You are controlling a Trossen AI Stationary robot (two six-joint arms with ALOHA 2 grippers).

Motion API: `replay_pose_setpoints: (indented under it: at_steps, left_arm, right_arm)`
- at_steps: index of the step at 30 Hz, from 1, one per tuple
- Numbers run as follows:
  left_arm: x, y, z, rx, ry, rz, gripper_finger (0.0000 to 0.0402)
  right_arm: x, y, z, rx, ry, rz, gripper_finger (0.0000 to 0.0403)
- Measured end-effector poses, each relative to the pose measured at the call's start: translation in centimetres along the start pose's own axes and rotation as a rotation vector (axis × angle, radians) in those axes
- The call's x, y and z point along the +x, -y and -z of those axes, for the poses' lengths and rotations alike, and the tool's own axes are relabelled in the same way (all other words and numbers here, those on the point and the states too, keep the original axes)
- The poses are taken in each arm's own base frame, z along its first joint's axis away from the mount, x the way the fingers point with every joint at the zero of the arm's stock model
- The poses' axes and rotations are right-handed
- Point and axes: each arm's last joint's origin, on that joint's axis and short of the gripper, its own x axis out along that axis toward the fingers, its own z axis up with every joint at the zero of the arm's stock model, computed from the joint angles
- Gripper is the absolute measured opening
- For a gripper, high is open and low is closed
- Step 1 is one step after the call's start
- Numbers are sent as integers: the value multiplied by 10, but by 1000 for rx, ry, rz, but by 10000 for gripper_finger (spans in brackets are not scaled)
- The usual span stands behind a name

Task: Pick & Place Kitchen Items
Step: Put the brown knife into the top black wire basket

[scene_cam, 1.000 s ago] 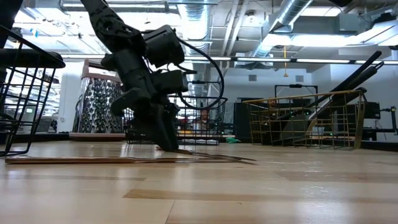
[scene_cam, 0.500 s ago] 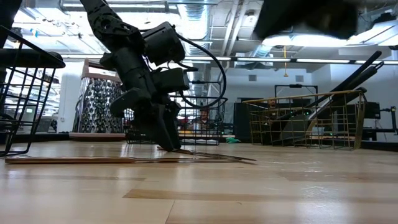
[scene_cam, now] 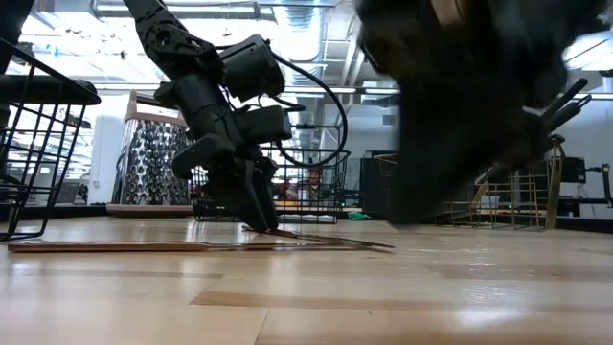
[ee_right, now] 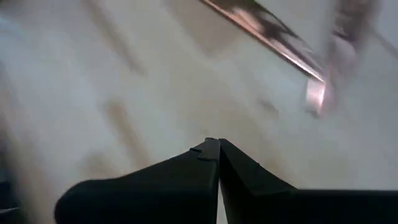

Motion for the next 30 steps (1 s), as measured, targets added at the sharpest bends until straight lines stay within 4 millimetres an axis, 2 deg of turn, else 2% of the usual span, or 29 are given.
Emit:
replay_pose_setpoints:
  at_steps: [6,17,24,30]
  left_arm:
    - [0,0,0,0,1,1,184]
    - [0,0,0,-27,0,1,184]
    - [-1,1,0,-30,-6,3,184]
    - [-17,0,-7,-23,40,8,185]
  right_arm:
    - [7,15,0,51,-34,123,0]
    - [18,33,-20,70,-50,225,0]
    - [18,37,-20,81,-59,257,0]
    - [15,39,-16,109,-69,302,0]
